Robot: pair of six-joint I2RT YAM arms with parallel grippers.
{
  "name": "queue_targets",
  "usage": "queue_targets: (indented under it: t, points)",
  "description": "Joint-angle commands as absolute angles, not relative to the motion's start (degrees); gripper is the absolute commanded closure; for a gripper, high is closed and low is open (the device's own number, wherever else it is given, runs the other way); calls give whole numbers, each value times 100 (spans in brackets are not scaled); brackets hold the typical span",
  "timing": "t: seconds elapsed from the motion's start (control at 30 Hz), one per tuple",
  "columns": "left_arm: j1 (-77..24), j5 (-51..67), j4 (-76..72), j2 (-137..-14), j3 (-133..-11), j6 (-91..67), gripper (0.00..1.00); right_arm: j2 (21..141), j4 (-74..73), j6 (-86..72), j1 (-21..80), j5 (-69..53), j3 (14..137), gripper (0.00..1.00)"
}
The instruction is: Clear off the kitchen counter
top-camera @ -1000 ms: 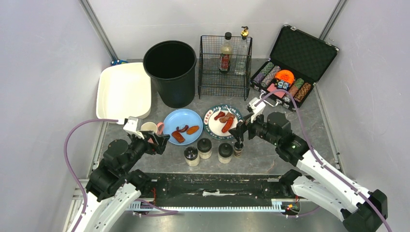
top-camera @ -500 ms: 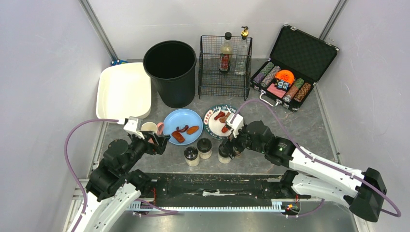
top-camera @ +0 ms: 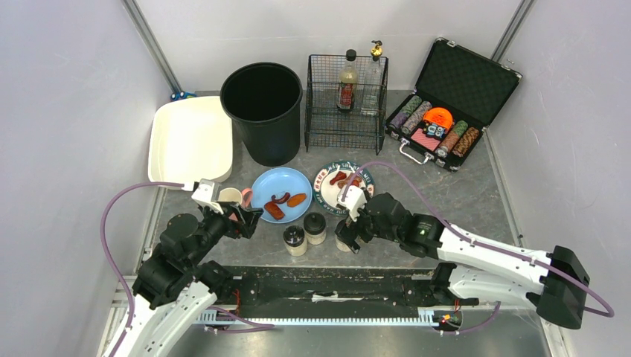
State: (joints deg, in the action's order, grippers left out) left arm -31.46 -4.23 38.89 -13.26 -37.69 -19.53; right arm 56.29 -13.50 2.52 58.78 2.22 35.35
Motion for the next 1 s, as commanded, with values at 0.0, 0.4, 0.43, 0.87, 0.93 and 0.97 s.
queue_targets:
  t: [0.0, 0.4, 0.43, 0.87, 0.93, 0.97]
  points:
    - [-3190, -343, 3709, -1363, -3747, -1705, 16, 5772, -1155, 299, 5924, 339, 3714, 3]
    - [-3217, -383, 3718, -1288, -3745, -1705, 16, 6061, -892, 202, 5939, 197, 3578, 9]
    - [-3223, -385, 3720, -1284, -3744, -1705, 16, 6087, -888, 202, 5941, 200, 3568, 10]
    - [-3235, -405, 3716, -1235, -3740, -1699, 16, 6148, -915, 172, 5950, 237, 3454, 24]
    - [-3234, -404, 3718, -1231, -3735, -1697, 16, 6144, -941, 156, 5950, 242, 3445, 27]
    - [-3241, -411, 3717, -1230, -3737, -1699, 16, 6144, -950, 160, 5950, 246, 3437, 27]
